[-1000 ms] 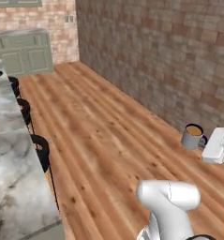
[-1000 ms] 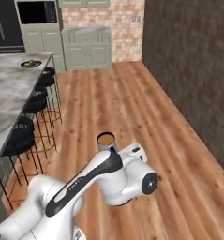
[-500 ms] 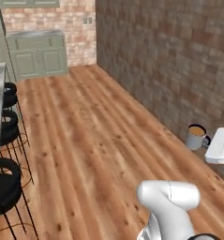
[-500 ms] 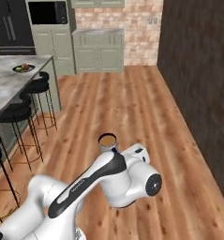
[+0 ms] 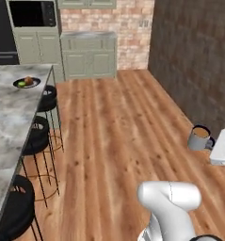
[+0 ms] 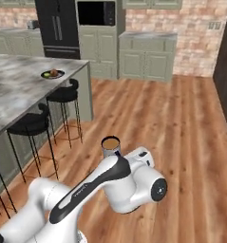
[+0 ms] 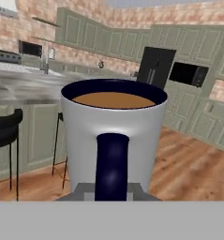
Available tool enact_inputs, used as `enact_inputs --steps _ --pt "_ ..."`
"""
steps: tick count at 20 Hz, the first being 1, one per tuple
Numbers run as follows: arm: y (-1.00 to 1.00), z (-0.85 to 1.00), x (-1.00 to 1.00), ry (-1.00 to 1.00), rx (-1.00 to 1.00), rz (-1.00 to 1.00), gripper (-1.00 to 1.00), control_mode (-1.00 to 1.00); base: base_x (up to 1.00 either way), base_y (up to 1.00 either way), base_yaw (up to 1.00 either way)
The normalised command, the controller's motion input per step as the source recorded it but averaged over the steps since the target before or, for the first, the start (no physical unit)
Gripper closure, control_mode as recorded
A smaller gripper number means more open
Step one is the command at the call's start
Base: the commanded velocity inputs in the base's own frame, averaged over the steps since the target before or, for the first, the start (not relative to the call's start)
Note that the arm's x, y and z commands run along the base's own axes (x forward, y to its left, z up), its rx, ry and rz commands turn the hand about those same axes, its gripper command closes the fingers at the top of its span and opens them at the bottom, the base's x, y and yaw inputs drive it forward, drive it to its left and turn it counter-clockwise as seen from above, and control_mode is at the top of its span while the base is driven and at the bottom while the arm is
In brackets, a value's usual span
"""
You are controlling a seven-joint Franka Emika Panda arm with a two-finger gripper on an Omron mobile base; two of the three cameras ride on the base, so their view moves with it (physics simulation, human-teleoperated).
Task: Pick up the brewed coffee from the coffee machine and place it next to the breakfast plate on the dining counter.
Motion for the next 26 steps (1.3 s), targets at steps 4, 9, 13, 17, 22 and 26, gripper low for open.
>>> enact_inputs --steps 4,9,13,17,22,26 --pt "0.00 0.00 0.00 0.00 0.00 0.00 1.00 1.00 1.00 -0.09 0.46" --pt "0.00 0.00 0.00 0.00 0.00 0.00 1.00 1.00 1.00 -0.28 0.42" --pt "0.00 0.00 0.00 0.00 0.00 0.00 1.00 1.00 1.00 -0.26 0.42" --pt "0.00 0.00 0.00 0.00 0.00 0.00 1.00 1.00 1.00 -0.48 0.43" --pt "0.00 0.00 0.00 0.00 0.00 0.00 1.00 1.00 1.00 -0.50 0.42" --pt "0.00 0.00 0.00 0.00 0.00 0.00 1.00 1.00 1.00 -0.37 0.47"
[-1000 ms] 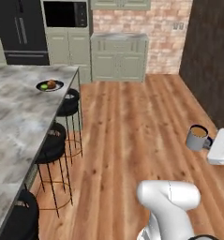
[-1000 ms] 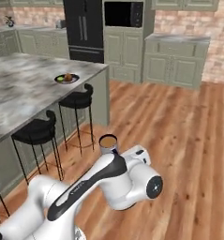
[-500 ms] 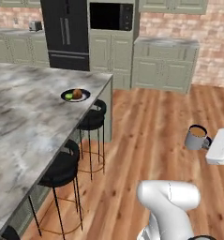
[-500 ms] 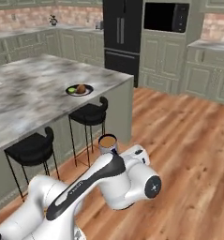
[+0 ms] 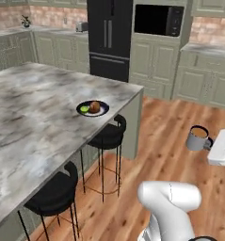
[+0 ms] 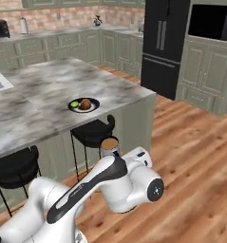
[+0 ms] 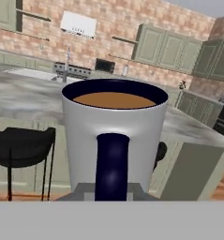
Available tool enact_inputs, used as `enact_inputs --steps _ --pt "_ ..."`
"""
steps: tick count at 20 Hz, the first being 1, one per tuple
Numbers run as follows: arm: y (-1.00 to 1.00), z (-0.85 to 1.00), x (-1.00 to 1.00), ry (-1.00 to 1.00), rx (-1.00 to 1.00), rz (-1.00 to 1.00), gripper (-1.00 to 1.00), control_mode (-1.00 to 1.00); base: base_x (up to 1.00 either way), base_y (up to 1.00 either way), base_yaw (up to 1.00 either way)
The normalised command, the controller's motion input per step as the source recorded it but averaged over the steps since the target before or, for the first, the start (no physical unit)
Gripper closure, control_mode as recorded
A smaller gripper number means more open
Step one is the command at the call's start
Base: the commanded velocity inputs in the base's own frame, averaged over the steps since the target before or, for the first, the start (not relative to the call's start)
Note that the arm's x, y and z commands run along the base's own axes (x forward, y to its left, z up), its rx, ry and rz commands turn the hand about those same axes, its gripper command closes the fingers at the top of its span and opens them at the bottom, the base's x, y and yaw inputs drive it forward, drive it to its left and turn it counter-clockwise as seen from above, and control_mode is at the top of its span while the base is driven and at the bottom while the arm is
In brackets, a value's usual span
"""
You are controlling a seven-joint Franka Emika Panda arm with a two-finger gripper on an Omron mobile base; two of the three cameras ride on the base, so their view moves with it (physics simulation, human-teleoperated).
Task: Pick up the brewed coffee from the coffee machine and place it next to the breakfast plate on the dining counter.
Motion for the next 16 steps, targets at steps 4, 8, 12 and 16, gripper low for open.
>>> enact_inputs --steps 4,8,12,16 --pt "0.00 0.00 0.00 0.00 0.00 0.00 1.00 1.00 1.00 -0.35 0.51" --pt "0.00 0.00 0.00 0.00 0.00 0.00 1.00 1.00 1.00 -0.44 0.51" --pt "0.00 0.00 0.00 0.00 0.00 0.00 1.00 1.00 1.00 -0.48 0.52" --pt "0.00 0.00 0.00 0.00 0.00 0.00 1.00 1.00 0.82 -0.68 0.49"
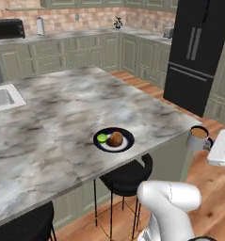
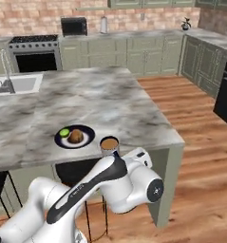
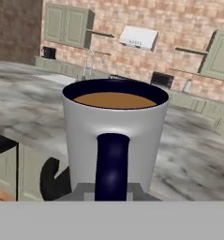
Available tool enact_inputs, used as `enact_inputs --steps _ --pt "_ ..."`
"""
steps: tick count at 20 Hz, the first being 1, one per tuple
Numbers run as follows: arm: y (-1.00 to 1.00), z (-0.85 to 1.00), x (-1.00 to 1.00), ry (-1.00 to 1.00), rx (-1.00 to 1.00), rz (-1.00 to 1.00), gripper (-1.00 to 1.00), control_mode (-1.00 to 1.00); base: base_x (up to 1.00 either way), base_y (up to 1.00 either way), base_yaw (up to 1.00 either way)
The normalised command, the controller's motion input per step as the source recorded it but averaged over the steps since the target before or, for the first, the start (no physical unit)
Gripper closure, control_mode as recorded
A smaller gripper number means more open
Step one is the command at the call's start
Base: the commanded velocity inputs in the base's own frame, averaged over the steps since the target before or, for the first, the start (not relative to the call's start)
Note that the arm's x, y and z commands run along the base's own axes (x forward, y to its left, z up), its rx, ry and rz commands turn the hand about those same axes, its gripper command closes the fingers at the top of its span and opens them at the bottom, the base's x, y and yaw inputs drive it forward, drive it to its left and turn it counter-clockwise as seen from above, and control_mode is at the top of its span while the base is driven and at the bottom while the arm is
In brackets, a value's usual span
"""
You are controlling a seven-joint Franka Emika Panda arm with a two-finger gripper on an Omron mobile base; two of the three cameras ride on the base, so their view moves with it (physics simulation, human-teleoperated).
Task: Pick up the brewed coffee from the coffee machine and place it next to the breakfast plate on the dining counter.
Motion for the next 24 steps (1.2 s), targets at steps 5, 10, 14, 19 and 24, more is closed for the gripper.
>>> enact_inputs --steps 5,10,14,19,24 --pt "0.00 0.00 0.00 0.00 0.00 0.00 1.00 1.00 0.52 -0.22 0.54" --pt "0.00 0.00 0.00 0.00 0.00 0.00 1.00 1.00 0.05 -0.17 0.58" --pt "0.00 0.00 0.00 0.00 0.00 0.00 1.00 1.00 0.31 -0.57 0.51" --pt "-0.52 -0.47 0.44 0.06 0.02 0.30 1.00 -1.00 0.06 -0.14 0.09" --pt "-0.43 -0.59 0.75 0.13 0.00 0.24 1.00 -1.00 0.00 0.00 0.00"
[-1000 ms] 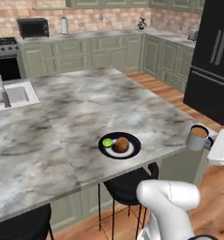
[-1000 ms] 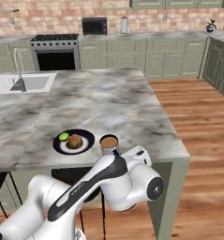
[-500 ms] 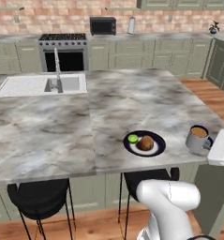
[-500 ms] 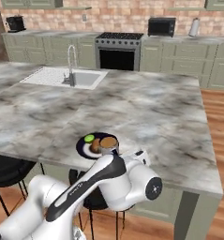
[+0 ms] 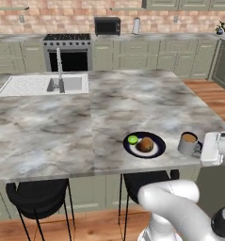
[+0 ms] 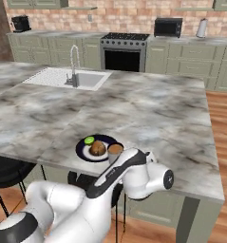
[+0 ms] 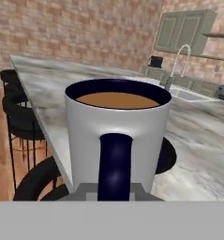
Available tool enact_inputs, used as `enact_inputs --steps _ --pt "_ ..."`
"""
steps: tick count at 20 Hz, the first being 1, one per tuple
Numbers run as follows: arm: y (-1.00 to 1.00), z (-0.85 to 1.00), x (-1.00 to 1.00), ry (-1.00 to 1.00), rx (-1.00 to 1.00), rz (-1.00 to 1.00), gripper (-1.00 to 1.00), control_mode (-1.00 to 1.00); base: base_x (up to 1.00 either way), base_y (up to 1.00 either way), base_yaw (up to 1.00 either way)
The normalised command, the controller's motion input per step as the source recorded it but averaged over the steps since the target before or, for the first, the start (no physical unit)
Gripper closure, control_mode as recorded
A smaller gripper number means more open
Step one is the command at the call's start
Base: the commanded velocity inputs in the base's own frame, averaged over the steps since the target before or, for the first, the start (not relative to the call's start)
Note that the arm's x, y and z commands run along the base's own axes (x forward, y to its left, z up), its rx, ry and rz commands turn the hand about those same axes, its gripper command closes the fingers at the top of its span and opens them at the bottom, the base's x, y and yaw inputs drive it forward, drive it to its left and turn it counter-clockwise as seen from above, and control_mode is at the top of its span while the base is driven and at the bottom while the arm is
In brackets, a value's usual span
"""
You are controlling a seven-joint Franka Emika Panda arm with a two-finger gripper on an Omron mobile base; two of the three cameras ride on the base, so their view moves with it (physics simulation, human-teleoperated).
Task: Pick up the brewed coffee from the coffee machine and place it next to the breakfast plate on the dining counter.
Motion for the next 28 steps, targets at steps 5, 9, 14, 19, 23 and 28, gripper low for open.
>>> enact_inputs --steps 5,9,14,19,23,28 --pt "-0.53 -0.29 0.69 0.00 0.04 0.18 1.00 -1.00 0.00 0.00 0.00" --pt "-0.39 -0.47 0.67 0.00 0.02 0.19 1.00 -1.00 0.00 0.00 0.00" --pt "-0.13 -0.52 0.46 0.02 0.00 0.12 1.00 -1.00 0.00 0.00 0.00" --pt "0.00 -0.38 0.42 0.08 0.00 0.02 1.00 -1.00 0.00 0.00 0.00" --pt "0.23 -0.21 0.34 0.10 0.00 0.00 1.00 -1.00 0.00 0.00 0.00" --pt "0.14 -0.22 0.11 0.02 0.00 0.00 1.00 -1.00 0.00 0.00 0.00"
